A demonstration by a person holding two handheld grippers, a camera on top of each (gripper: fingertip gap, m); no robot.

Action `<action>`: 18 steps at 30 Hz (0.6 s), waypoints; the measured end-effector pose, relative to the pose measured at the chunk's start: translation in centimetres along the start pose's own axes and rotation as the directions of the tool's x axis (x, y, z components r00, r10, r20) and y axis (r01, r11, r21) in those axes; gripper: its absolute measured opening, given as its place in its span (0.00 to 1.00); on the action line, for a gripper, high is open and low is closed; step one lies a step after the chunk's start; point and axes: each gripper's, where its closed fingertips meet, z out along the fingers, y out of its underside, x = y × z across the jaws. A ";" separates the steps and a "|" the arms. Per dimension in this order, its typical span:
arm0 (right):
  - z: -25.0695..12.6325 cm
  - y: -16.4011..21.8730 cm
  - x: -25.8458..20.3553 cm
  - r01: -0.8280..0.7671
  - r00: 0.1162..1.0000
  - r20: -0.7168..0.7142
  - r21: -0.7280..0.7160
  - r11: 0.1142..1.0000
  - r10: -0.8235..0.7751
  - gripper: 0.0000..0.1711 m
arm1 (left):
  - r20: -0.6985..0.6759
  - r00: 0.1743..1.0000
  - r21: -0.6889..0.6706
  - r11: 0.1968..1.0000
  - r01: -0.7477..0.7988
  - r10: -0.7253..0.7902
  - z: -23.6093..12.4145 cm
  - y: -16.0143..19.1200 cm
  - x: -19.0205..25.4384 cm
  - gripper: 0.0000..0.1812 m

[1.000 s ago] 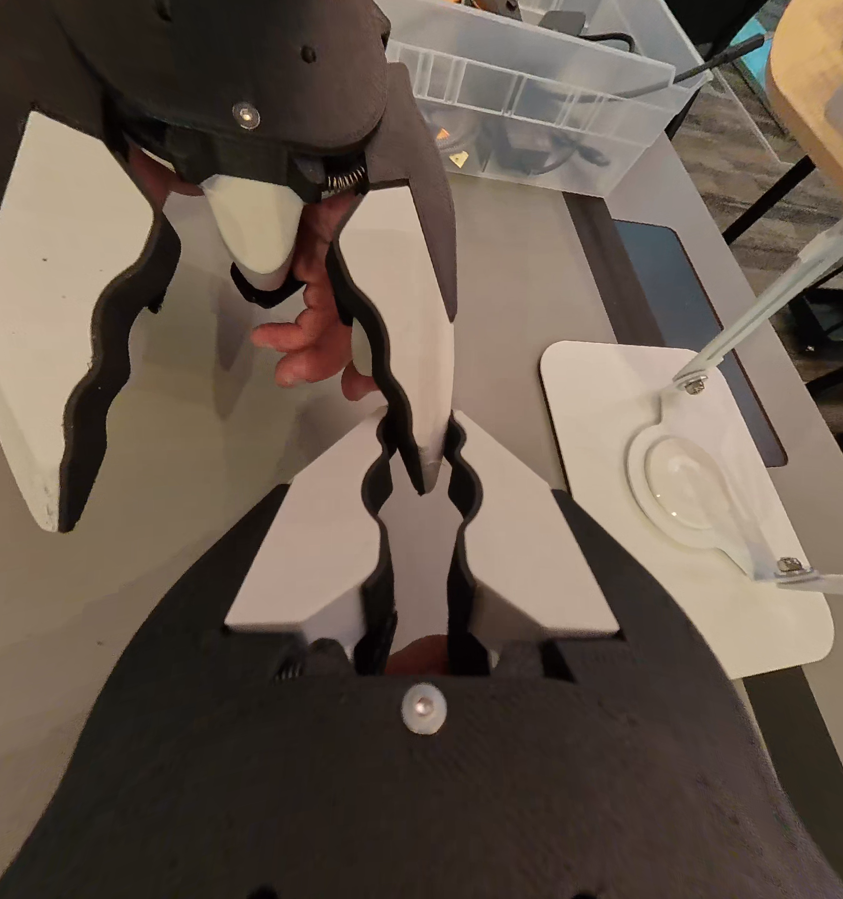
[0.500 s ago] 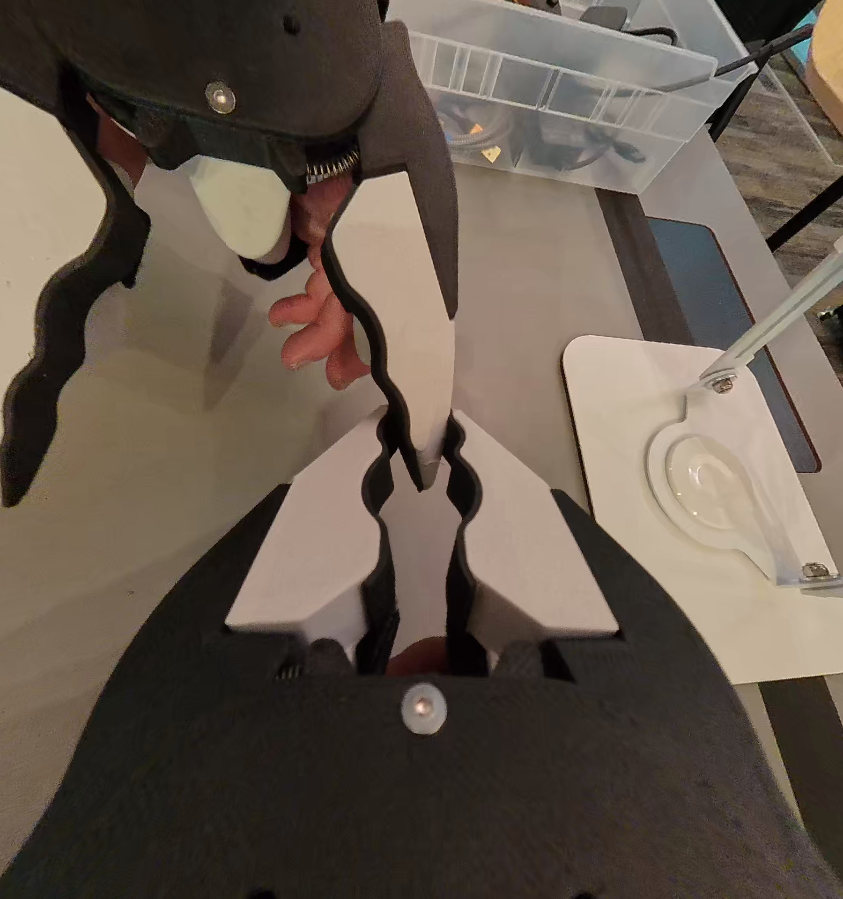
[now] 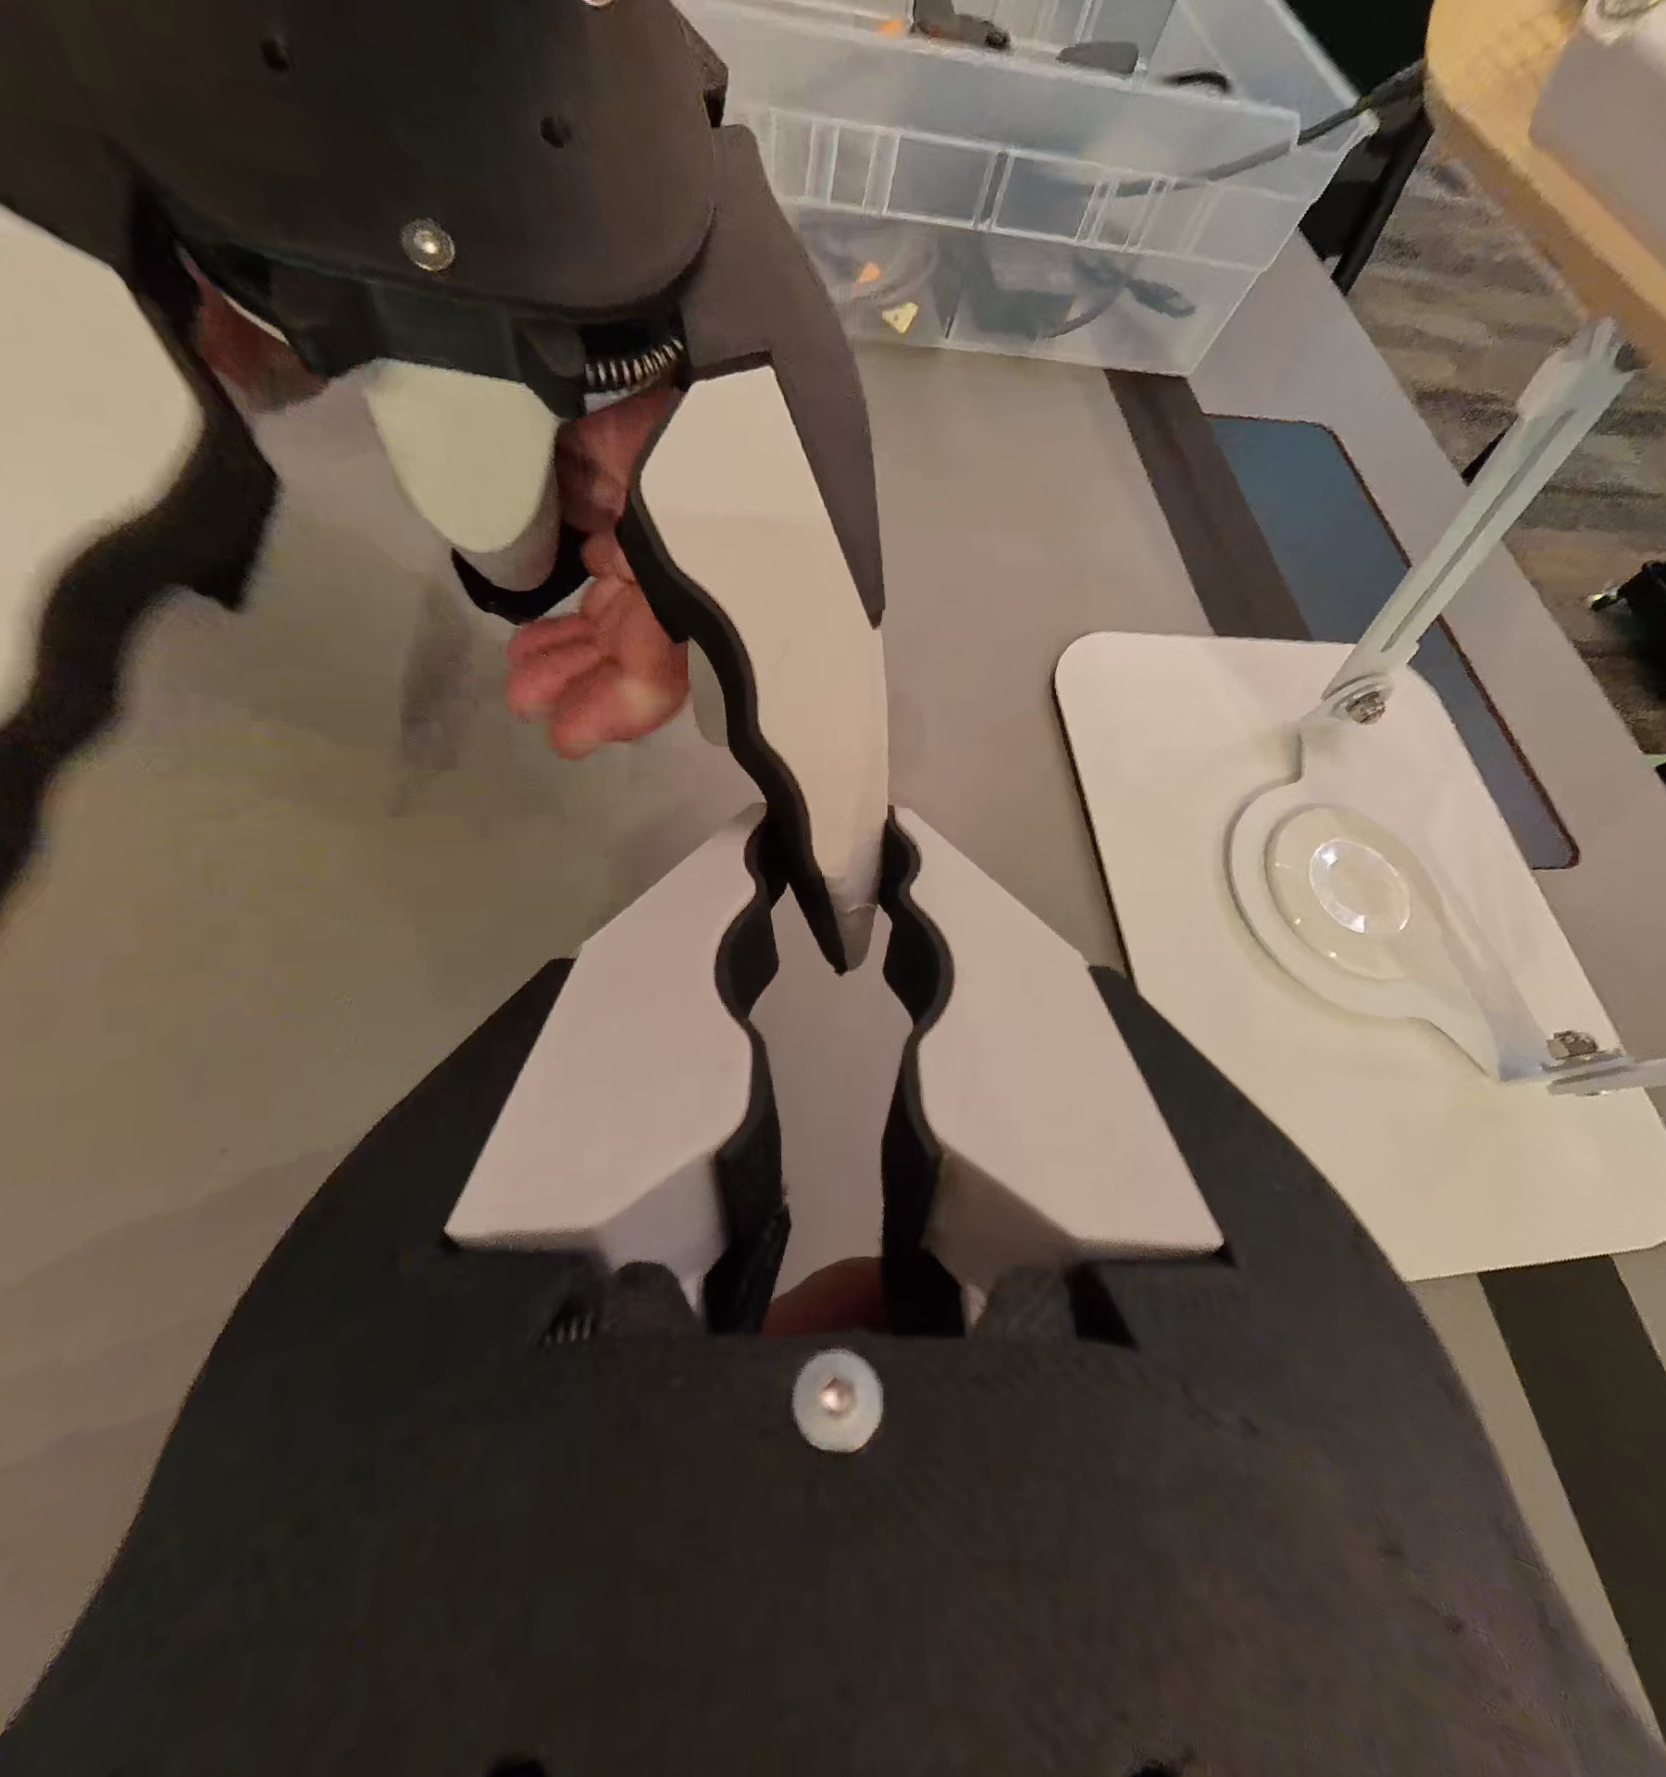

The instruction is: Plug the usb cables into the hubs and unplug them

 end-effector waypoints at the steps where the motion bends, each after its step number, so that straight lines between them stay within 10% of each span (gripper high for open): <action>1: 0.0 0.3 -0.1 0.000 1.000 0.010 -0.006 1.000 0.000 0.09 | -0.049 0.999 0.024 1.000 0.017 -0.016 0.1 0.0 0.6 0.68; 8: 0.2 0.2 -0.8 -0.024 0.998 0.060 0.019 1.000 0.023 0.09 | -0.140 0.985 0.128 0.985 0.115 -0.097 -0.5 -0.8 1.7 0.72; 14: -0.4 0.4 0.0 -0.063 0.997 0.046 0.037 0.997 0.062 0.09 | -0.040 0.966 0.183 0.948 0.259 -0.256 0.0 -2.0 -1.6 0.43; 18: -0.5 0.3 0.6 -0.099 0.995 0.026 0.059 0.993 0.098 0.10 | -0.123 0.966 0.182 0.952 0.246 -0.226 -0.1 -2.4 -1.1 0.55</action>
